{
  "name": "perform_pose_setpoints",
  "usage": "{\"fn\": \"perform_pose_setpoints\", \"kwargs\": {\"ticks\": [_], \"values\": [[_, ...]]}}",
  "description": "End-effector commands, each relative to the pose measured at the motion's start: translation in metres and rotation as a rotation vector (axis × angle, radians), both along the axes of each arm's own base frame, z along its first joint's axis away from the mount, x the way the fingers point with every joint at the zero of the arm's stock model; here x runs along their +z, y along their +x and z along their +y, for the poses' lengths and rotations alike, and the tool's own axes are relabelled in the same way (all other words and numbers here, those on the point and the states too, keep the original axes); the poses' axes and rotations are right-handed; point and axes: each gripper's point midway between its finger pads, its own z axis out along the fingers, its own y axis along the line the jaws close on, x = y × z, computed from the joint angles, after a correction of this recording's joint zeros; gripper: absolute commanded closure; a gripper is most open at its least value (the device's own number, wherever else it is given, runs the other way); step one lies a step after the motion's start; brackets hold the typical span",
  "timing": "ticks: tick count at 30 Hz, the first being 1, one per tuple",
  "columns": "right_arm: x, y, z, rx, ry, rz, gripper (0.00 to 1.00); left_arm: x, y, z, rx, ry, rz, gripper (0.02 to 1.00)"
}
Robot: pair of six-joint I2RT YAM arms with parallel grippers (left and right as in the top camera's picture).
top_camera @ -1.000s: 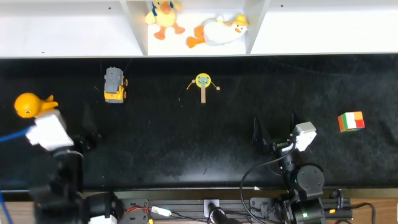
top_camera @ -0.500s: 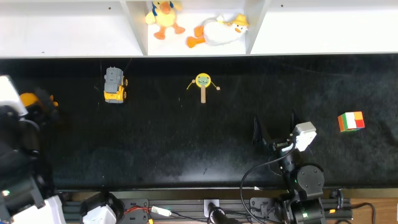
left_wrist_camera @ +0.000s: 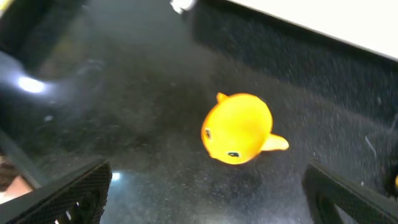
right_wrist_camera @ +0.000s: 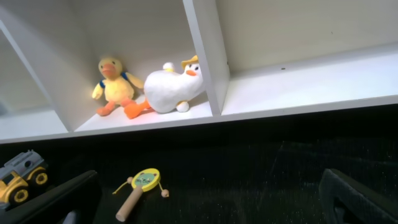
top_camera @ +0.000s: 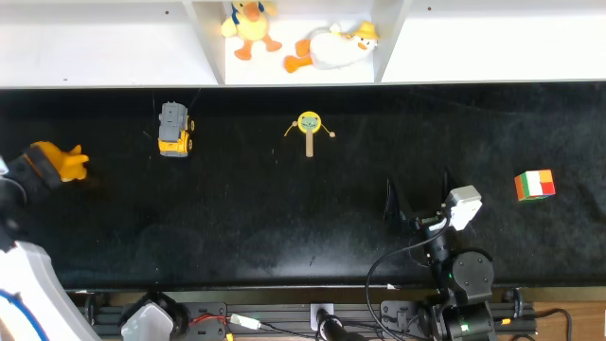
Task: Store Toys
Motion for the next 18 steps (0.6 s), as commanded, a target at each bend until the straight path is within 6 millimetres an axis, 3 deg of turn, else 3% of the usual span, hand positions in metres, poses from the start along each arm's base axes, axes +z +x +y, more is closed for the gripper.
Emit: {"fn": "perform_pose_setpoints", "kwargs": {"ticks": [1,6,18], "values": [[-0.003,0.0,0.002,0.01,0.001,-0.001,0.005,-0.019,0.016,-0.001,-0.147,-0.021,0.067,0.023],[-0.003,0.0,0.002,0.01,0.001,-0.001,0.005,-0.053,0.025,-0.002,-0.204,-0.106,0.126,0.023],[-0.003,0.0,0.002,0.01,0.001,-0.001,0.005,-0.077,0.021,0.017,-0.26,-0.146,0.041,0.023]]}}
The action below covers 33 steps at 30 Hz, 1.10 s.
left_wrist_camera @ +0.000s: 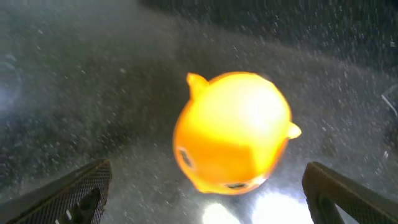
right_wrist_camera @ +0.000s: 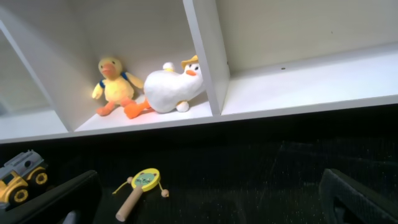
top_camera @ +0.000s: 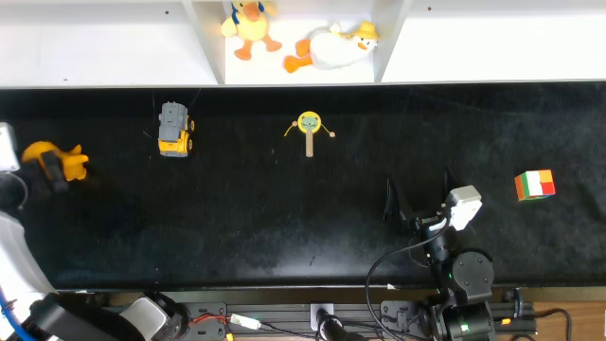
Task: Store Toys
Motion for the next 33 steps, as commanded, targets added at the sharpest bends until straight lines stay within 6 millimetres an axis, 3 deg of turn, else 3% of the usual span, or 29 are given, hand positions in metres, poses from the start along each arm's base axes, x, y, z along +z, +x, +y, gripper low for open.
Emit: {"fn": "perform_pose_setpoints", "kwargs": {"ticks": [1,8,13,19,24,28,33], "values": [[-0.003,0.0,0.002,0.01,0.001,-0.001,0.007,-0.008,0.002,-0.005,-0.086,-0.03,-0.063,0.023],[-0.003,0.0,0.002,0.01,0.001,-0.001,0.005,-0.027,0.011,-0.013,-0.178,-0.068,-0.072,0.02],[-0.003,0.0,0.002,0.01,0.001,-0.001,0.005,-0.042,0.02,-0.003,-0.181,-0.075,-0.074,0.027],[-0.003,0.0,0.002,0.01,0.001,-0.001,0.005,-0.042,0.033,0.004,-0.201,-0.055,-0.127,0.117],[-0.003,0.0,0.002,0.01,0.001,-0.001,0.007,-0.038,0.037,0.003,-0.218,-0.053,-0.153,0.329],[-0.003,0.0,0.002,0.01,0.001,-0.001,0.005,-0.038,0.037,0.003,-0.214,-0.056,-0.154,0.612],[-0.003,0.0,0.002,0.01,0.001,-0.001,0.005,-0.036,0.039,0.003,-0.214,-0.059,-0.169,0.684]]}}
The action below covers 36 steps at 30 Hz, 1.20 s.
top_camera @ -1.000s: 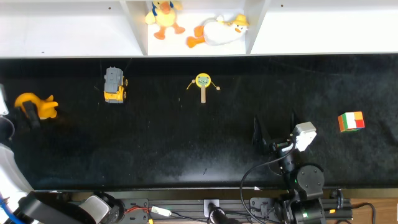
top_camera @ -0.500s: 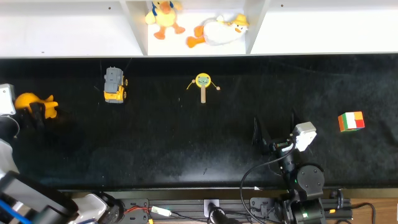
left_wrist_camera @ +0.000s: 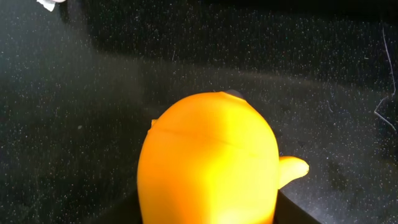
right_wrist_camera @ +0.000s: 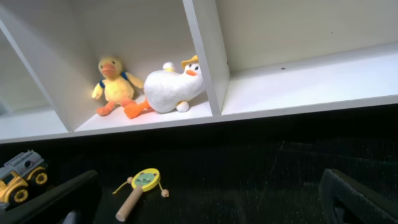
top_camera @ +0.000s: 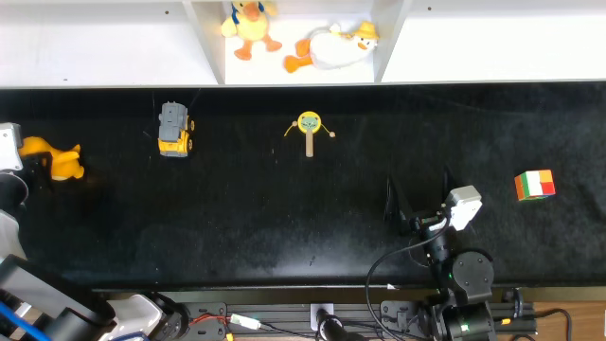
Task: Store Toys
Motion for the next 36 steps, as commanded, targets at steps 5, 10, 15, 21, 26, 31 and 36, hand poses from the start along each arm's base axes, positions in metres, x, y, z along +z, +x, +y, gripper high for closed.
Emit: {"fn": "perform_pose_setpoints", "kwargs": {"ticks": [5,10,15,21,26,31,36], "values": [[-0.003,0.0,0.002,0.01,0.001,-0.001,0.005,0.019,0.016,0.003,0.04,-0.055,-0.115,0.766],[-0.003,0.0,0.002,0.01,0.001,-0.001,0.005,0.046,0.038,0.006,0.107,-0.048,-0.159,0.829],[-0.003,0.0,0.002,0.01,0.001,-0.001,0.005,0.074,0.077,-0.013,0.111,0.033,-0.162,0.858],[-0.003,0.0,0.002,0.01,0.0,-0.001,0.005,0.111,0.116,-0.041,0.095,0.135,-0.209,0.875],[-0.003,0.0,0.002,0.01,0.001,-0.001,0.005,0.129,0.13,-0.049,0.12,0.165,-0.258,0.842],[-0.003,0.0,0.002,0.01,0.001,-0.001,0.005,0.141,0.141,-0.056,0.117,0.126,-0.331,0.879],[-0.003,0.0,0.002,0.01,0.001,-0.001,0.005,0.142,0.15,-0.056,0.112,0.117,-0.365,0.915]]}}
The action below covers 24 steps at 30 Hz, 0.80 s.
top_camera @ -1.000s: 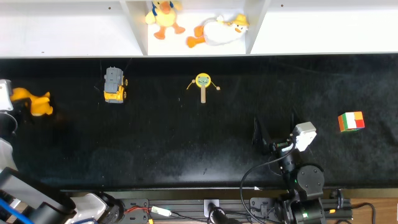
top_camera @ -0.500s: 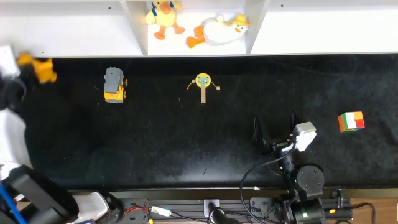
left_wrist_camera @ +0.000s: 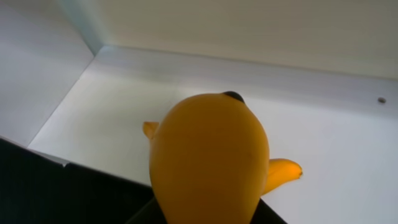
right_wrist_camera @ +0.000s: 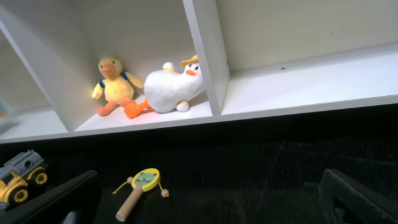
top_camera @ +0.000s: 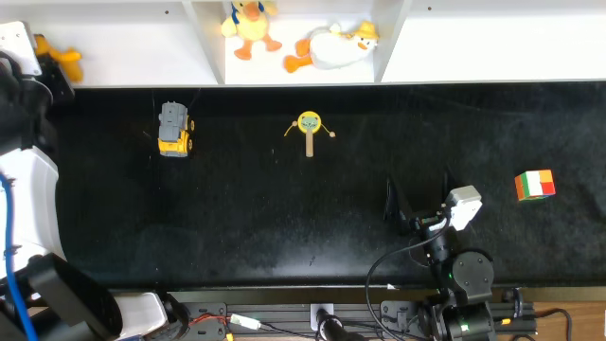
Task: Store Toys
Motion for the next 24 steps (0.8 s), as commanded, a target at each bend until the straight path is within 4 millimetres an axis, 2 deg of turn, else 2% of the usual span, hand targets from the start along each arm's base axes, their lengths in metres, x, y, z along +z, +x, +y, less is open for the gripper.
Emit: {"fn": "perform_pose_setpoints", "kwargs": {"ticks": [1,8,15,24], "values": [[-0.003,0.0,0.002,0.01,0.001,-0.001,0.007,0.013,0.012,0.001,0.002,-0.015,-0.05,0.915],[-0.003,0.0,0.002,0.01,0.001,-0.001,0.007,-0.009,0.027,-0.002,-0.047,-0.019,-0.019,0.917],[-0.003,0.0,0.002,0.01,0.001,-0.001,0.005,-0.017,0.044,0.001,-0.058,-0.027,-0.001,0.912],[-0.003,0.0,0.002,0.01,0.001,-0.001,0.007,-0.035,0.063,-0.009,-0.096,-0.034,0.035,0.912]]}}
